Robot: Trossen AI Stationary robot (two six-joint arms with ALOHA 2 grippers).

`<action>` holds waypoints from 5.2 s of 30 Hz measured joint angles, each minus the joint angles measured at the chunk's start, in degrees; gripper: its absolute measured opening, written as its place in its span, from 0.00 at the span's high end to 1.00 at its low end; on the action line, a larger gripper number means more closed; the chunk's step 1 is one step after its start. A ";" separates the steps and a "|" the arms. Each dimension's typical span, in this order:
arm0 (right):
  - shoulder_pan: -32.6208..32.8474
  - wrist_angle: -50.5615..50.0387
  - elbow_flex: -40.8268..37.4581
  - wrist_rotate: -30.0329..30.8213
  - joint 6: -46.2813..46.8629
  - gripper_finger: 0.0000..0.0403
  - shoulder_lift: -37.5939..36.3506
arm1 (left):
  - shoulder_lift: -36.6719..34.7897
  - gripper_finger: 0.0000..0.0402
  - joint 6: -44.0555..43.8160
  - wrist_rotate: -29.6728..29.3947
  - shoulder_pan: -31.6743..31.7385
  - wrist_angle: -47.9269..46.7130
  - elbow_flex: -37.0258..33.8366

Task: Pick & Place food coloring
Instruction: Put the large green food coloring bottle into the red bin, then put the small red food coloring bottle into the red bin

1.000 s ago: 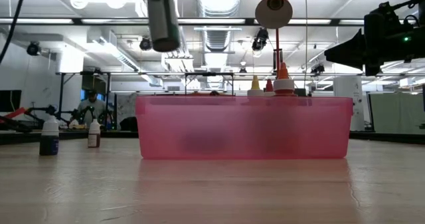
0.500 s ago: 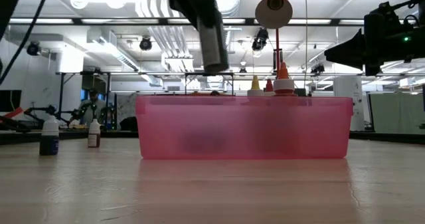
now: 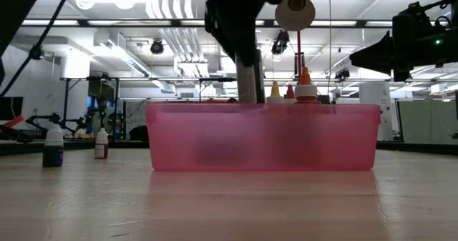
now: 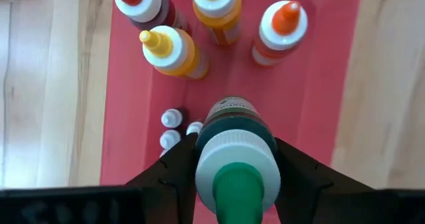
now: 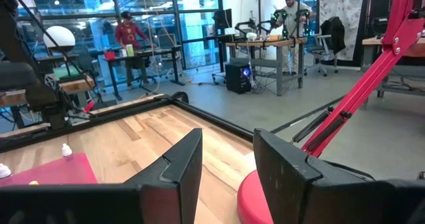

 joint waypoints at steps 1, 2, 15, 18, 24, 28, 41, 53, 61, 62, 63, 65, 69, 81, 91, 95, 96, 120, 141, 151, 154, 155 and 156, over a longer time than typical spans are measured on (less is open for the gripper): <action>0.00 0.00 0.00 0.00 0.00 0.68 0.00 | 0.47 0.68 0.35 -0.16 0.03 0.36 0.00; -0.02 0.00 0.00 0.00 0.00 0.68 0.00 | 0.82 0.68 0.70 -0.40 0.10 1.00 0.00; 0.00 0.00 0.00 0.00 0.02 0.68 0.02 | 5.00 0.68 4.34 -1.33 0.82 6.38 -0.07; -0.01 -0.01 0.00 0.00 0.00 0.68 0.00 | 6.09 0.68 5.14 -1.28 1.13 7.24 -0.07; -0.01 0.00 0.00 0.00 0.02 0.68 0.02 | 7.84 0.68 6.41 -1.22 1.54 7.22 -0.07; -0.01 0.00 0.00 0.00 0.01 0.68 0.02 | 8.05 0.68 7.34 -1.19 1.78 7.58 -0.17; -0.01 0.00 0.00 0.00 0.02 0.68 0.02 | 8.01 0.63 9.28 2.30 2.11 9.05 -0.52; 0.00 0.00 0.00 0.00 0.02 0.68 0.02 | 8.01 0.46 9.35 2.08 2.11 9.54 -0.52; -0.01 0.00 0.00 0.00 0.02 0.68 0.00 | 5.54 0.43 9.14 1.80 2.02 5.86 -0.42; 0.00 0.00 0.00 -0.01 0.01 0.68 0.00 | 4.84 0.43 8.82 1.67 1.97 5.31 -0.42; -0.02 0.00 0.00 0.03 0.01 0.68 0.02 | 3.91 0.43 8.47 1.68 1.85 4.59 -0.40; -0.01 0.00 0.00 0.02 0.01 0.68 0.01 | 2.18 0.43 7.86 1.67 1.56 3.03 -0.42; -0.01 0.00 0.00 0.02 0.00 0.68 0.00 | -2.08 0.43 6.74 1.71 0.87 -0.89 -0.44; -0.02 0.00 0.00 0.02 0.02 0.68 0.00 | -14.59 0.42 -6.55 1.65 1.79 -10.07 -11.22; -0.02 0.00 0.00 0.07 0.00 0.68 0.00 | -27.75 0.42 -23.36 2.68 5.03 -1.53 -36.78; -0.01 -0.01 0.00 0.05 0.00 0.68 -0.02 | -31.02 0.42 -26.92 2.72 6.03 1.21 -44.63; -0.01 -0.01 0.00 0.05 0.02 0.68 -0.02 | -31.57 0.42 -27.67 2.72 6.35 1.50 -46.29; -0.01 0.00 0.00 0.05 0.00 0.68 0.00 | -33.58 0.42 -30.82 8.42 10.07 16.95 -65.19; -0.01 0.00 0.00 0.04 0.00 0.68 0.00 | -33.15 0.57 -30.55 8.36 10.79 21.27 -68.14; -0.02 0.00 0.00 0.04 0.00 0.68 0.00 | -33.13 0.82 -30.45 8.31 10.79 21.27 -68.13; -0.01 -0.01 0.00 0.04 0.00 0.68 0.00 | -33.13 0.88 -30.06 8.29 10.79 21.25 -68.08; -0.02 0.00 0.00 0.04 0.02 0.68 0.00 | -33.14 0.90 -30.04 8.27 10.79 21.27 -68.06; -0.01 0.00 0.00 0.04 0.01 0.68 0.00 | -33.14 0.91 -30.04 8.27 10.78 21.26 -68.06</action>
